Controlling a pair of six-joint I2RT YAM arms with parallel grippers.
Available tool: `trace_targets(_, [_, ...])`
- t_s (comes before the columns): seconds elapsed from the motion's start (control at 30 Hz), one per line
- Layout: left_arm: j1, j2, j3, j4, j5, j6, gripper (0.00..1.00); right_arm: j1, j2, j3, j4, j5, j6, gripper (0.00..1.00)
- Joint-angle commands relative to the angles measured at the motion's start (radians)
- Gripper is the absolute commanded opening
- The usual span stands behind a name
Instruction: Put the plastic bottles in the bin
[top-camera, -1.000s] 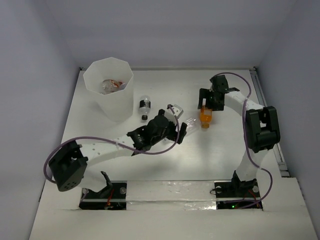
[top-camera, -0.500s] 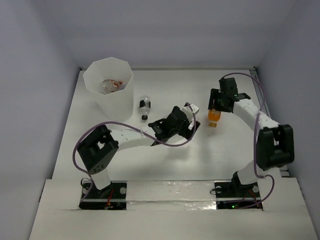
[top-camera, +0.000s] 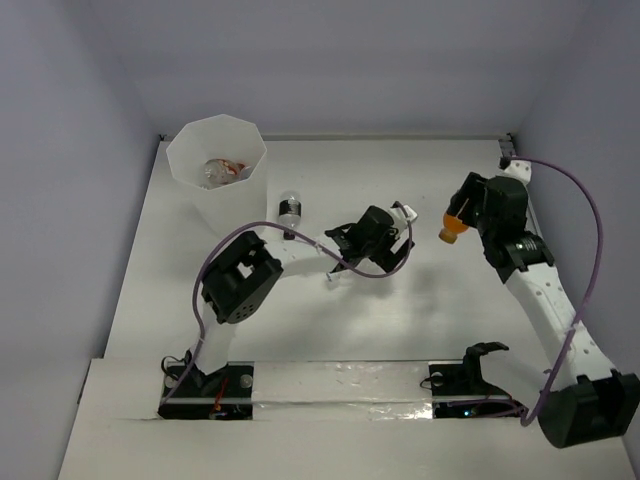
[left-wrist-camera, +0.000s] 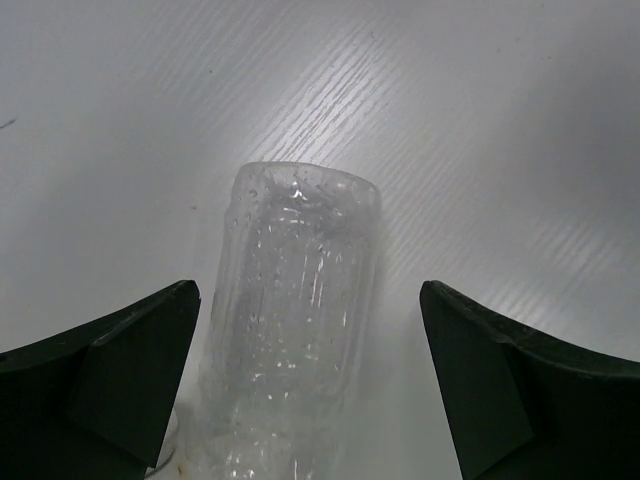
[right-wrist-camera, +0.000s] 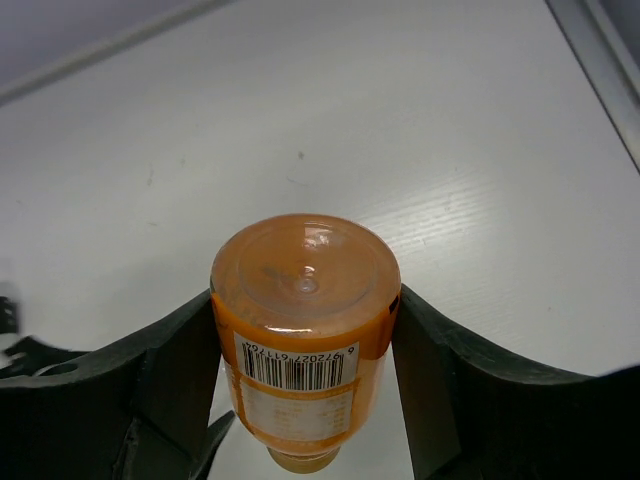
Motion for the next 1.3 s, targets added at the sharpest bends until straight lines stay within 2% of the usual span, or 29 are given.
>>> trace_targets(0.0, [0.007,0.032,0.105,-0.05,-0.006,0.045,0.92,-0.006,-0.104,-0.002,0.058,0.02,0.018,0.58])
trace_targets(0.13, [0.016,0.091,0.155,-0.066,0.003,0.051,0.91,-0.006,-0.194,-0.015,0.048,-0.038,0.01,0.58])
trace_targets(0.23, [0.016,0.131,0.175,-0.072,0.008,0.048,0.87,-0.006,-0.237,-0.017,0.039,-0.037,0.004,0.58])
trace_targets(0.33, [0.016,0.133,0.162,-0.058,0.034,0.035,0.77,-0.006,-0.288,0.0,0.026,-0.037,-0.001,0.58])
trace_targets(0.43, [0.016,0.072,0.116,-0.008,0.087,0.009,0.61,-0.006,-0.308,0.044,-0.009,-0.02,-0.02,0.58])
trace_targets(0.47, [0.016,0.052,0.103,0.004,0.097,0.004,0.5,-0.006,-0.311,0.063,-0.012,-0.019,-0.024,0.58])
trace_targets(0.5, [0.016,0.012,0.084,0.026,0.103,-0.002,0.45,-0.006,-0.326,0.072,-0.014,-0.019,-0.027,0.58])
trace_targets(0.63, [0.016,-0.071,0.054,0.049,0.138,-0.028,0.36,-0.006,-0.357,0.121,-0.029,-0.051,-0.037,0.58])
trace_targets(0.87, [0.016,-0.298,-0.03,0.135,0.244,-0.111,0.32,-0.006,-0.389,0.201,-0.055,-0.118,-0.048,0.59])
trace_targets(0.97, [0.016,-0.417,-0.047,0.155,0.237,-0.131,0.33,-0.006,-0.392,0.216,-0.055,-0.161,-0.044,0.58])
trace_targets(1.07, [0.056,-0.532,-0.029,0.138,0.186,-0.16,0.33,-0.006,-0.391,0.19,-0.023,-0.233,-0.028,0.59])
trace_targets(1.2, [0.169,-0.686,0.03,0.111,0.08,-0.197,0.34,-0.006,-0.385,0.124,0.038,-0.356,0.002,0.59])
trace_targets(1.27, [0.229,-0.729,0.051,0.103,-0.088,-0.203,0.34,0.023,-0.38,0.1,0.077,-0.39,0.019,0.59])
